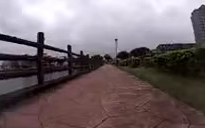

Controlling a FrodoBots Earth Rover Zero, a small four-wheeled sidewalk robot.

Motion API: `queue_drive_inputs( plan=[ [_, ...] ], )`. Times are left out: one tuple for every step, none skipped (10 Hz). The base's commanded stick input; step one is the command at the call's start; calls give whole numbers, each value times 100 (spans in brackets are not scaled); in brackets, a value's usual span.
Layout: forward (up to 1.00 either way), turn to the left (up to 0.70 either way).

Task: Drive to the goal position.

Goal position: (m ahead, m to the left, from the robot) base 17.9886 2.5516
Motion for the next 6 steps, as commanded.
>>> queue_drive_inputs(
  plan=[
    [100,0],
    [100,0],
    [100,0],
    [100,0],
    [100,0],
    [100,0]
  ],
)
